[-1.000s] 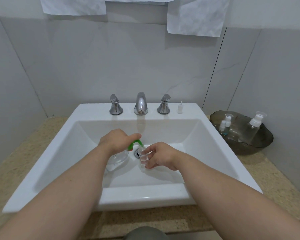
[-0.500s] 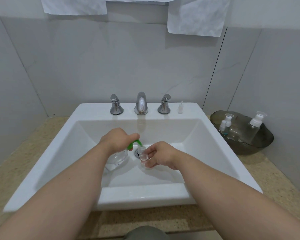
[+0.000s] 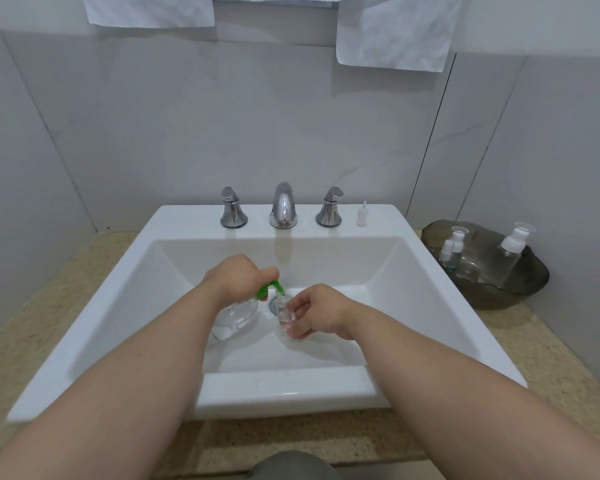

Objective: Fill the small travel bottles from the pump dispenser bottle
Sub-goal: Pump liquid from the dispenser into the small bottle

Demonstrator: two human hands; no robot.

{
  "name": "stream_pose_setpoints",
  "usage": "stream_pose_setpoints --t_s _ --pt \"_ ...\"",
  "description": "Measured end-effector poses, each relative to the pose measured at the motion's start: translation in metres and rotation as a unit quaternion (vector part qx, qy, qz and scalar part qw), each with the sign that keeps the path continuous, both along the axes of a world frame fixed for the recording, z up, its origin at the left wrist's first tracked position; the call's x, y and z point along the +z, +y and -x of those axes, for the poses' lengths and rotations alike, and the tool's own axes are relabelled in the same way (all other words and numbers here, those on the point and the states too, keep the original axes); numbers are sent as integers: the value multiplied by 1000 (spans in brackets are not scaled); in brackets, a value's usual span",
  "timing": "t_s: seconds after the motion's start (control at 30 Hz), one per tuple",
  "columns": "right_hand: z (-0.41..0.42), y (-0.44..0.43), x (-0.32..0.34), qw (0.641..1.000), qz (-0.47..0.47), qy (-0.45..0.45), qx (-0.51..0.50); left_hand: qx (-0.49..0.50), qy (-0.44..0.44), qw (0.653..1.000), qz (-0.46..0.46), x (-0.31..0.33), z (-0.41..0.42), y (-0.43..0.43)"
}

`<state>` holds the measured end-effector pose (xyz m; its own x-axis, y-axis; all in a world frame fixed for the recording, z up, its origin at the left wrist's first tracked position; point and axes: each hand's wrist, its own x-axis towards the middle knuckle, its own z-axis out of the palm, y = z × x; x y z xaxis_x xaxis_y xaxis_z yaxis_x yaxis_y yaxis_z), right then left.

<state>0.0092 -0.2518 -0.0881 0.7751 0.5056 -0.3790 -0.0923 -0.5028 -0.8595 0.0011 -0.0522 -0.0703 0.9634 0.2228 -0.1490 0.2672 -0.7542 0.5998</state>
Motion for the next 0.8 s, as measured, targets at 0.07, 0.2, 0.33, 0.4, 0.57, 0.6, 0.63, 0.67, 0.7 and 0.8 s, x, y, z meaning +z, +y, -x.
stream_pose_setpoints --t_s 0.07,0.2,0.33,0.4,0.57,0.6,0.63,0.67,0.7,0.8 --pt "0 0 0 1000 2 -4 1 -3 1 1000 1 1 1 -1" --pt "0 0 0 1000 -3 -4 3 -5 -3 1000 0 4 3 -1" --pt "-1 1 -1 1000 -10 -1 2 -3 -6 1000 -1 4 4 0" --pt "-1 1 -1 1000 -10 1 4 -3 -4 1000 -6 4 4 0" --pt "-2 0 -2 1000 -13 0 -1 9 -11 1000 -20 0 2 0" --pt "-2 0 -3 1000 -11 -2 -3 9 -13 1000 -24 -1 2 1" --pt "-3 0 -3 1000 -10 -2 -4 8 -14 999 -27 -2 3 1" --pt "-3 0 -3 1000 -9 -3 -5 7 -15 999 -29 -2 3 1" --pt "-4 0 -4 1000 -8 -2 -5 7 -14 999 -29 -2 3 1" --pt "-5 0 -4 1000 -8 -2 -5 10 -13 1000 -25 -3 2 2"
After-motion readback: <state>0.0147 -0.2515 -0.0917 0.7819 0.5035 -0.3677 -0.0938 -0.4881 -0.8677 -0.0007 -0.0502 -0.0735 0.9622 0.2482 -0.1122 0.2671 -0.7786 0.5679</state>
